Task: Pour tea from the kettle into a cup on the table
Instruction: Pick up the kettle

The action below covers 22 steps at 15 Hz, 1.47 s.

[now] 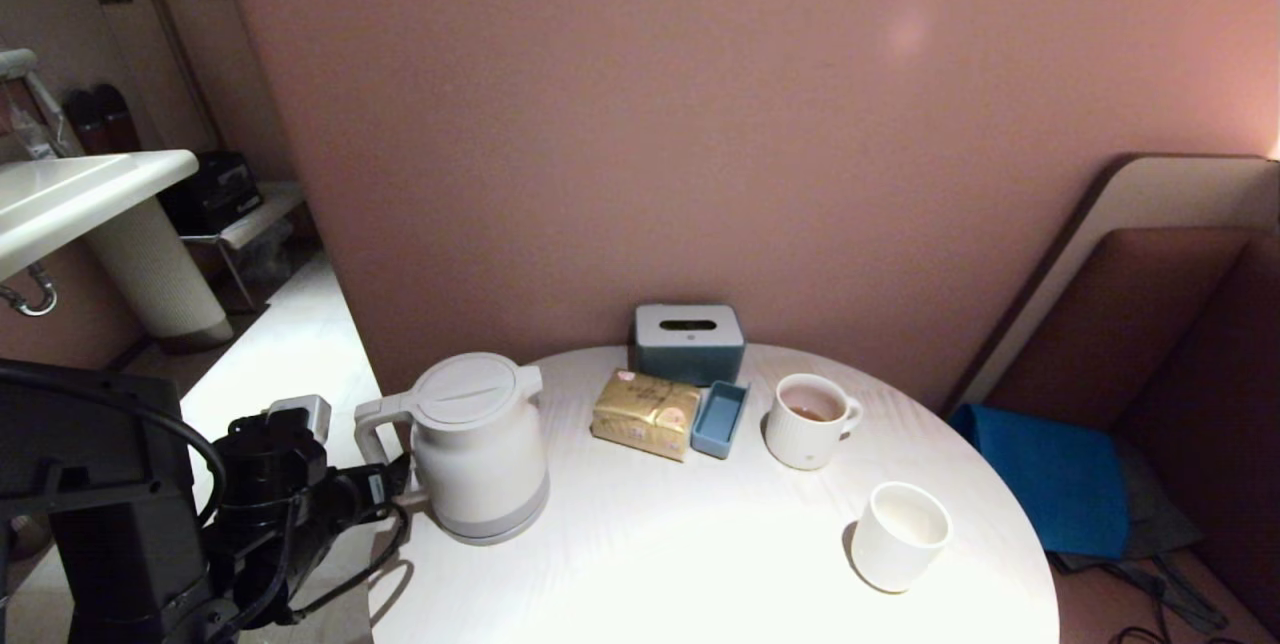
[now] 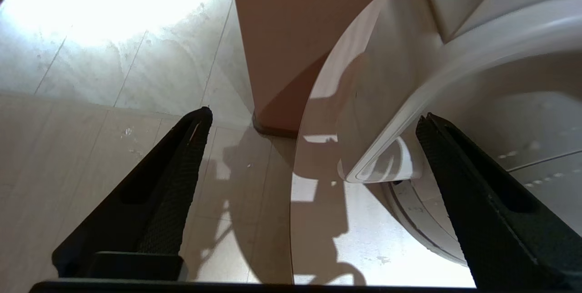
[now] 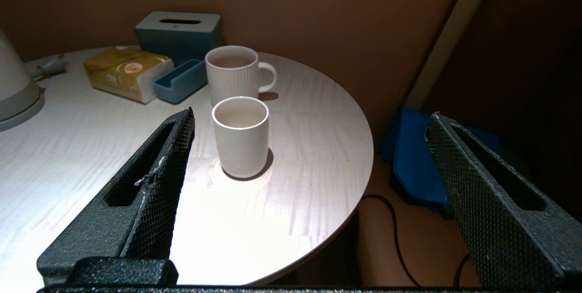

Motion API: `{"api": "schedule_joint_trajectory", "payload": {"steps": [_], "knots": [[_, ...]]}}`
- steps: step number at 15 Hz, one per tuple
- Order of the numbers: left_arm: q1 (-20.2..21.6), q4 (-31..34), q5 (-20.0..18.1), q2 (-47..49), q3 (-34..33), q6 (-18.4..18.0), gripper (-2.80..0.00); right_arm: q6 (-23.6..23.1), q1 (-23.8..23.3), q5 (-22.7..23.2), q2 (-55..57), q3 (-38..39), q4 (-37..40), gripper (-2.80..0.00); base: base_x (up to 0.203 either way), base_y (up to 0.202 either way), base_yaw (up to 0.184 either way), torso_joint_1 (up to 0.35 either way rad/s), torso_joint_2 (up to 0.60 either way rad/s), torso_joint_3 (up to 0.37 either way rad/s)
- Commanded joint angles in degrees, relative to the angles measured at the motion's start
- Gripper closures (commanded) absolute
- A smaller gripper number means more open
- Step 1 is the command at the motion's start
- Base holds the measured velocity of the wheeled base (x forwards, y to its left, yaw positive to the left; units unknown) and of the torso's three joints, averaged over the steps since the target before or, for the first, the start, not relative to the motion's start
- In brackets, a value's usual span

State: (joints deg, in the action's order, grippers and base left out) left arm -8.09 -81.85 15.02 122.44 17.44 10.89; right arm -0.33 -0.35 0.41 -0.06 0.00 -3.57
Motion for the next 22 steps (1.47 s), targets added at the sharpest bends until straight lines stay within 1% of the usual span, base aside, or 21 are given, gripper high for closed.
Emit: {"api": "schedule_joint_trajectory", "payload": {"steps": [1,7,14,16,22], "knots": [[0.0,-0.5,0.1,0.5,1.0,-0.2,-2.8,0.0,0.0,0.0,0.1,0.0,0.0,-2.8,0.0,0.0,0.0,0.0,0.0,0.0],[0.0,-0.5,0.1,-1.1,4.9,-0.3,-2.8,0.0,0.0,0.0,0.1,0.0,0.0,-2.8,0.0,0.0,0.0,0.0,0.0,0.0],[0.0,-0.5,0.1,1.0,8.1,-1.6,-2.8,0.0,0.0,0.0,0.1,0.0,0.0,-2.8,0.0,0.0,0.0,0.0,0.0,0.0],[0.0,-0.5,0.1,2.0,8.2,-2.9,-2.8,0.0,0.0,0.0,0.1,0.0,0.0,-2.8,0.0,0.0,0.0,0.0,0.0,0.0],[0.0,-0.7,0.0,1.4,8.6,-3.0,-2.8,0.0,0.0,0.0,0.1,0.0,0.0,-2.8,0.0,0.0,0.0,0.0,0.0,0.0]]}}
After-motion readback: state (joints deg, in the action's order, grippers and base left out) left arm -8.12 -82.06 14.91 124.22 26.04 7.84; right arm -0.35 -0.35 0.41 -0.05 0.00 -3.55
